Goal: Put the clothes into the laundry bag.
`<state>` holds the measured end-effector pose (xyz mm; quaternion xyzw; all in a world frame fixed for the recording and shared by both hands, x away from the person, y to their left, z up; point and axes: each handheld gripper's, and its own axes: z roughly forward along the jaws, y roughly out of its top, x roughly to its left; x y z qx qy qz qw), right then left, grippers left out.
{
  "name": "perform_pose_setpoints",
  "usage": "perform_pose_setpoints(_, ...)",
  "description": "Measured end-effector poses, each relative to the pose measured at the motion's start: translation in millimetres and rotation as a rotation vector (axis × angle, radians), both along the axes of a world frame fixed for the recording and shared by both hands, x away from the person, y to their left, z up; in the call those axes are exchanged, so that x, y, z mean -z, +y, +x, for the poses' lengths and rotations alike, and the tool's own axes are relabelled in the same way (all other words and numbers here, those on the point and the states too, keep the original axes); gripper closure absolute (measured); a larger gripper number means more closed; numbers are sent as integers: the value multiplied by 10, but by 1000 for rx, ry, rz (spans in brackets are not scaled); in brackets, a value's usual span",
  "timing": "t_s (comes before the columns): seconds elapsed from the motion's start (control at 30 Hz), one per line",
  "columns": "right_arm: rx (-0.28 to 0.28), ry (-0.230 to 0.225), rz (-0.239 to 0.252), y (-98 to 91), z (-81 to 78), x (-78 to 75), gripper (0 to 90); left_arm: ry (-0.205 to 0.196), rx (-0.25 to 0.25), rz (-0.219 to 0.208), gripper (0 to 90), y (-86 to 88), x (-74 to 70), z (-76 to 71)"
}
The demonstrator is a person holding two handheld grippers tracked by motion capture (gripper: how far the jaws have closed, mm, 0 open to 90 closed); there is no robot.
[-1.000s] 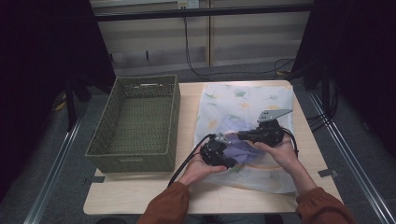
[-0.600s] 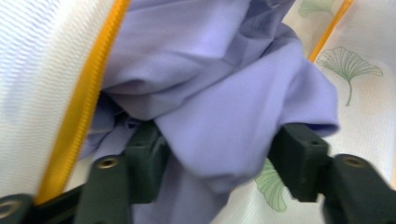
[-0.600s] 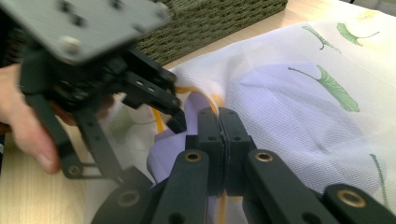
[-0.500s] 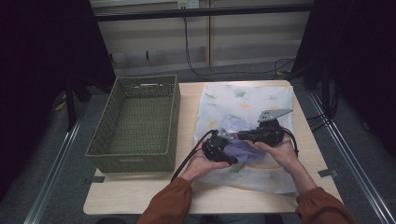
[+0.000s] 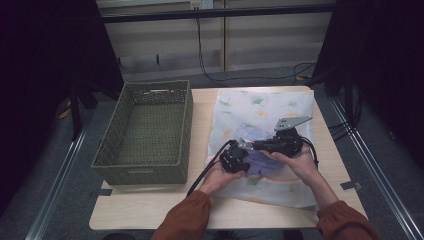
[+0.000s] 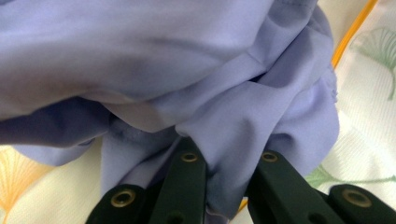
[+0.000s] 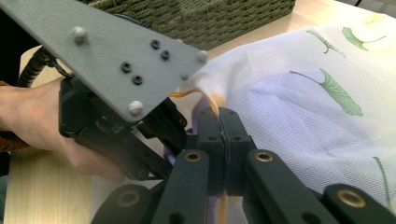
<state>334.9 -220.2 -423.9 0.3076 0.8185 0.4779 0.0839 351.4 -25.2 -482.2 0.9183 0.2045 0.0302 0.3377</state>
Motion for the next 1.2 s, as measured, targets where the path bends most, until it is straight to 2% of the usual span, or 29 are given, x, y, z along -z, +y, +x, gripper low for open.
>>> perform_pose_setpoints(0.07,-6,-6,4,5,-8,-15,897,1,-10,-32,869,-18,-14,12)
perform_pose_setpoints(0.17,-12,-12,10,14,-34,-53,897,-3,-39,-39,870,-26,-70,66)
perform_pose_setpoints(0.23,-16,-15,15,20,-49,-69,897,6,-67,-76,870,-37,-80,93)
perform_pose_setpoints(0.27,-17,-16,12,20,-57,-75,897,3,-100,-107,871,-57,-80,98)
perform_pose_setpoints(0.3,-20,-15,14,22,-63,-80,897,4,-105,-102,871,-61,-108,114)
perform_pose_setpoints(0.37,-21,-18,14,22,-74,-90,897,-5,-129,-132,871,-88,-133,139)
perform_pose_setpoints(0.47,-23,-18,27,21,-85,-105,898,-13,-162,-144,871,-110,-197,170)
perform_pose_setpoints(0.5,-20,-17,27,24,-92,-108,898,-30,-169,-140,871,-110,-217,178)
perform_pose_setpoints(0.57,-29,-14,25,35,-108,-110,898,-24,-192,-174,871,-115,-231,190)
perform_pose_setpoints(0.6,-29,-15,23,36,-114,-110,898,-53,-204,-165,871,-110,-238,193)
perform_pose_setpoints(0.67,-30,-12,28,32,-118,-103,898,-43,-220,-187,871,-97,-227,219)
perform_pose_setpoints(0.7,-31,-8,31,29,-122,-96,898,-47,-227,-181,870,-96,-222,221)
perform_pose_setpoints(0.73,-32,-6,28,27,-125,-93,898,-43,-225,-189,870,-100,-207,227)
perform_pose_setpoints(0.83,-30,2,21,11,-126,-68,898,-32,-177,-152,843,-111,-157,207)
perform_pose_setpoints(0.9,-19,10,20,-15,-110,-41,898,-34,-158,-126,776,-94,-139,183)
perform_pose_setpoints(1.0,-13,19,15,-40,-91,-6,898,-20,-110,-126,659,-54,-108,156)
perform_pose_setpoints(1.03,-13,20,15,-41,-87,2,898,-20,-88,-94,621,-31,-113,152)
perform_pose_setpoints(1.07,-12,21,12,-40,-87,6,898,-8,-89,-109,576,-32,-97,137)
perform_pose_setpoints(1.1,-12,22,9,-40,-84,9,898,7,-72,-93,529,-21,-98,121)
perform_pose_setpoints(1.13,-9,21,6,-37,-82,12,898,-14,-55,-72,491,-9,-86,108)
perform_pose_setpoints(1.2,-12,21,6,-39,-77,22,898,-11,-33,-52,448,15,-65,84)
